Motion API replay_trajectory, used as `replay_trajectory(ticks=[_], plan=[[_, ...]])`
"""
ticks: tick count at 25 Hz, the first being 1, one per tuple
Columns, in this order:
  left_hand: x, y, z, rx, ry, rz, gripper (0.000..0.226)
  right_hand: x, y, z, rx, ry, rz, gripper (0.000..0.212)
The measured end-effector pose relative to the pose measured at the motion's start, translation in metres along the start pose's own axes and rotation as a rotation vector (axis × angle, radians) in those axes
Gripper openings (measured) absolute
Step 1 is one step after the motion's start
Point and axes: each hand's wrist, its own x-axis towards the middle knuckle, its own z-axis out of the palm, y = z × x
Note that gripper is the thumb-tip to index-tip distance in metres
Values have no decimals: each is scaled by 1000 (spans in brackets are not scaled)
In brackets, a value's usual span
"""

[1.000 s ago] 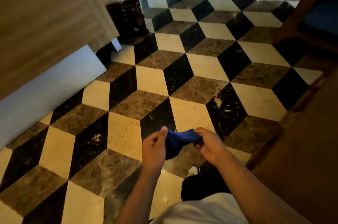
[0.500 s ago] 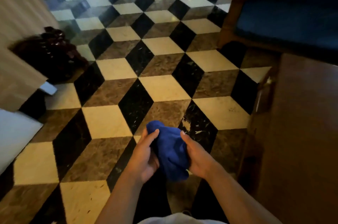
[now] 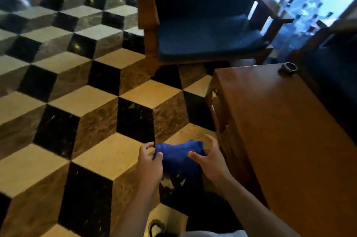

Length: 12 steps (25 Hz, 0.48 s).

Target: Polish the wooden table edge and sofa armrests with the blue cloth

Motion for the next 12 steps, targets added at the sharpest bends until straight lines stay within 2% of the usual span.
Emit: replay_trajectory(ticks=[3,5,7,8,10,12], plan=[[71,39,34,75,-247,58,41,66,-21,-24,-220,-4,-66,42],[123,62,66,294,-368,150,50,121,-29,-46,-325,-60,-94,51],[165,79,102,694,-349,374,58,175,-34,-65,-488,-106,-166,64],[182,88,121,897,-304,472,58,201,-38,-73,-576,-125,-211,62],[209,119,157,1203,-235,623,47,245,-52,-92,-726,-109,-294,44],[239,166,187,1271,-262,743,33,281,-74,-125,-751,-94,-336,26]])
